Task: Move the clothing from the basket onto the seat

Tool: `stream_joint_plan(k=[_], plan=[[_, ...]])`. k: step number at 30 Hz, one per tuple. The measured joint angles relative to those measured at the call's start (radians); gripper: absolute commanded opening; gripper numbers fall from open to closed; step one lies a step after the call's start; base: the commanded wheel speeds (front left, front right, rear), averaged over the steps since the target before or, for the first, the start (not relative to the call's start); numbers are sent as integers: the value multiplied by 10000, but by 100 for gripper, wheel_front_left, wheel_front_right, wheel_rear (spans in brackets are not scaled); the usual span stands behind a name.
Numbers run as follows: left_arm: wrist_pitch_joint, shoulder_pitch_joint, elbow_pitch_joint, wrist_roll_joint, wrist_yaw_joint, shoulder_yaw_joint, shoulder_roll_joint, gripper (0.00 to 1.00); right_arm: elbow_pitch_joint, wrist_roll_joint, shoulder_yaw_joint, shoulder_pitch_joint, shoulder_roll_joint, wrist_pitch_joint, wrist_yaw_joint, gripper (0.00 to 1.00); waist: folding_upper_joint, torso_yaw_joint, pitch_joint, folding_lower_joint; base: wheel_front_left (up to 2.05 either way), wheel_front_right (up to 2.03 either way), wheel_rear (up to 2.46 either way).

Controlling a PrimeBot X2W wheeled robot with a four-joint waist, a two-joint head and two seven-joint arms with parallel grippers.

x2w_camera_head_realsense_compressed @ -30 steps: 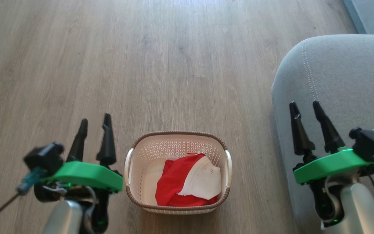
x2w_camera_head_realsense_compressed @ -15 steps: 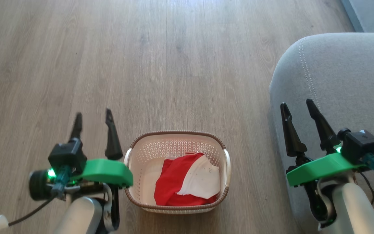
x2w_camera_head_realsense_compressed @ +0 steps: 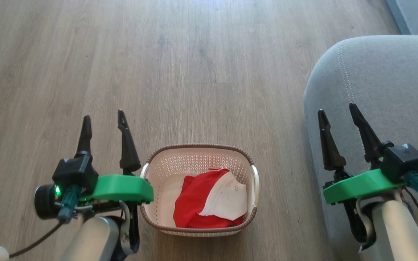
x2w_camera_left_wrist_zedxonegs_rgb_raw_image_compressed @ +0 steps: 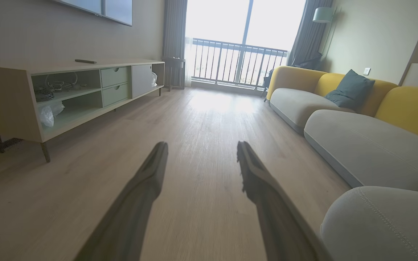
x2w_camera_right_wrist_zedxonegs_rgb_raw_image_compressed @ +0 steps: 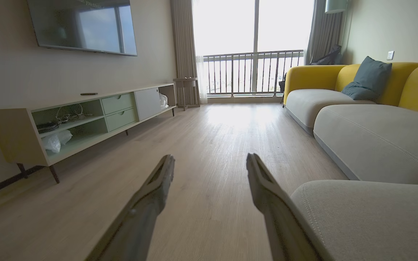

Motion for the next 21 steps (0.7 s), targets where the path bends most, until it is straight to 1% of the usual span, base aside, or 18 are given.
stream_joint_plan(k=[2,5,7,8,9,12,17,18,21], plan=[[-59,78,157,105,-648,324,-259,100,136,-150,-94,1,10,-46,0,100,0,9,25,0,0,0,0],[-134,344,441,460,-1473,834,-640,100,460,-288,-150,1,42,-109,0,100,0,5,58,0,0,0,0],[-221,495,767,378,-2257,1158,-930,100,759,-420,-169,1,54,-196,0,100,0,1,61,0,0,0,0],[-221,495,767,378,-2257,1158,-930,100,759,-420,-169,1,54,-196,0,100,0,1,61,0,0,0,0],[-234,577,995,372,-2581,1329,-1047,100,917,-508,-167,3,58,-207,0,100,0,0,59,0,0,0,0],[-307,708,1565,1151,-3250,1590,-1193,100,1496,-848,-167,4,65,-301,0,100,0,-13,60,0,0,0,0],[-470,744,1914,1891,-3887,1829,-1294,100,1793,-1465,-169,-9,71,-449,0,100,0,-2,61,0,0,0,0],[-472,748,1916,2019,-3960,1848,-1304,100,1806,-1584,-167,-18,71,-481,0,100,0,3,64,0,0,0,0],[-485,748,1912,2100,-3973,1873,-1313,100,1848,-1693,-153,-61,75,-516,0,100,0,17,76,0,0,0,0]])
